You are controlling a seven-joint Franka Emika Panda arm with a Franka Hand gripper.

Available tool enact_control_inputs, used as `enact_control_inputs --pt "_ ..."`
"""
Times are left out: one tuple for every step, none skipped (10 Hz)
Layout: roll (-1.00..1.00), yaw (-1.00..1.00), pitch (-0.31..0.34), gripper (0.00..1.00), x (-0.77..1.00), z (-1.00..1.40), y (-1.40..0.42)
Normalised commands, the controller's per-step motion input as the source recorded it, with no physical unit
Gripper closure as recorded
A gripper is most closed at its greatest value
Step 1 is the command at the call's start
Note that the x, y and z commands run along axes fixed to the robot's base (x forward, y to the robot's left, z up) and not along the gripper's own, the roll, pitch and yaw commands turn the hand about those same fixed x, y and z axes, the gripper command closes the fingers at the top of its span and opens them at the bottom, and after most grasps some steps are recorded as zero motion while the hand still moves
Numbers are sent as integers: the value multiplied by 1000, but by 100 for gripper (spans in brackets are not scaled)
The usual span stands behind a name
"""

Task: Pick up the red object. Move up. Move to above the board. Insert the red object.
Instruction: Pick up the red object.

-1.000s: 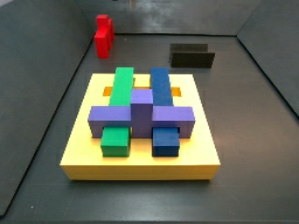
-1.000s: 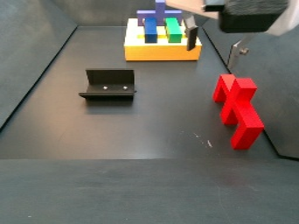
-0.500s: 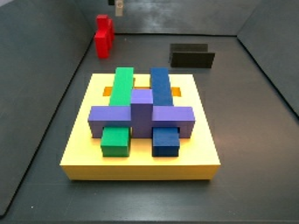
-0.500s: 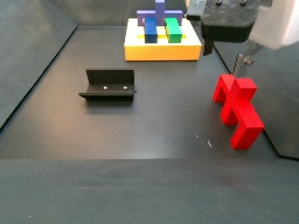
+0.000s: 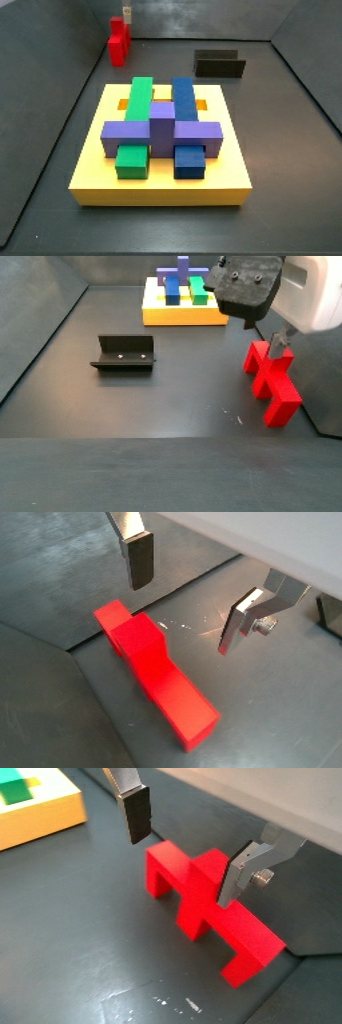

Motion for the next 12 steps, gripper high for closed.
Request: enact_control_inputs --pt "-13 -437 -160 0 -409 -311 94" --pt "0 -431 -167 0 -394 -369 20" --pt "0 -229 -140 0 -471 -306 0" --pt "10 0 -104 0 -131 -134 0" --pt "64 -63 -44 0 0 -100 20" --pt "27 -71 -1 0 0 -129 109" --pt "0 -60 0 0 0 -134 89" --pt "0 -74 0 0 0 -163 174" --pt "-20 -63 0 0 0 -120 163" --pt "-63 -49 0 0 40 -74 126" --pt "0 0 0 0 0 0 0" --pt "0 0 0 100 0 0 0"
